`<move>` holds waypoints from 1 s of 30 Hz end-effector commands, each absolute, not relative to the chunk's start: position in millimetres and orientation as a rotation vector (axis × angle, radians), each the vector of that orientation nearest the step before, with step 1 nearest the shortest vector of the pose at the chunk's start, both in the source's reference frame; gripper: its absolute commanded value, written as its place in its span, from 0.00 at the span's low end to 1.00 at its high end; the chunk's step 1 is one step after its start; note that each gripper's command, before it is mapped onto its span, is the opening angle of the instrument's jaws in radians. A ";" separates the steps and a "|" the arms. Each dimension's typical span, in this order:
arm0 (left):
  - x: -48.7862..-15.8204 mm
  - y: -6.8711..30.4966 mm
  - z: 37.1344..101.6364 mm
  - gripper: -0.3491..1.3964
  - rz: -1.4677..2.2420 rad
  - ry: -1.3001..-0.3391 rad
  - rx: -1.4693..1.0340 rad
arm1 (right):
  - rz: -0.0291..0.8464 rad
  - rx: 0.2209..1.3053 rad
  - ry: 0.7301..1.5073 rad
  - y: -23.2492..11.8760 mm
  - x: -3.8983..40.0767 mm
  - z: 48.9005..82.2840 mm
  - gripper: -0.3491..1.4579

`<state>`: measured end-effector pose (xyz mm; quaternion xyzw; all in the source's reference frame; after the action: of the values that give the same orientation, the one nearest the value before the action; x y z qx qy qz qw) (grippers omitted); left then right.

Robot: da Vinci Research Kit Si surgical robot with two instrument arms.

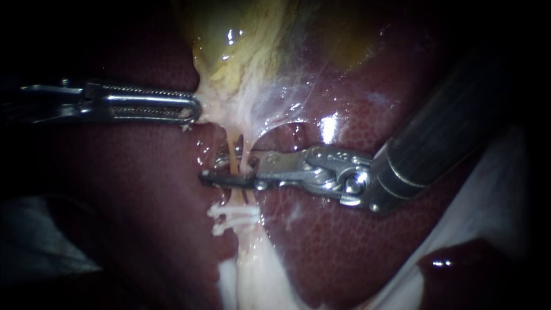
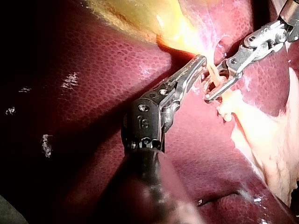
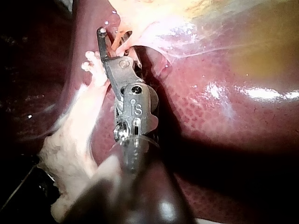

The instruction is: Clipping third clip left tube

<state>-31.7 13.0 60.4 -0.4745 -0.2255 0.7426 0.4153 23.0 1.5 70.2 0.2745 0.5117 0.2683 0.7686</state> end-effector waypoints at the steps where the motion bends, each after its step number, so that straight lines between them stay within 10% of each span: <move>1: -31.7 13.0 60.4 0.00 1.865 -0.566 -1.192 | 0.583 0.597 1.117 1.5 23.0 70.2 0.33; 7: -31.7 13.0 60.4 0.00 1.866 -0.566 -1.192 | 0.574 0.620 1.164 1.7 22.9 70.2 0.47; 30: -31.4 13.1 60.2 0.00 1.865 -0.570 -1.192 | 0.457 0.706 1.203 3.0 15.6 68.3 0.47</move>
<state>-31.4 13.1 60.2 -0.4745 -0.2267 0.7425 0.4149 15.3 3.1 68.2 0.3230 0.5485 0.2080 0.7427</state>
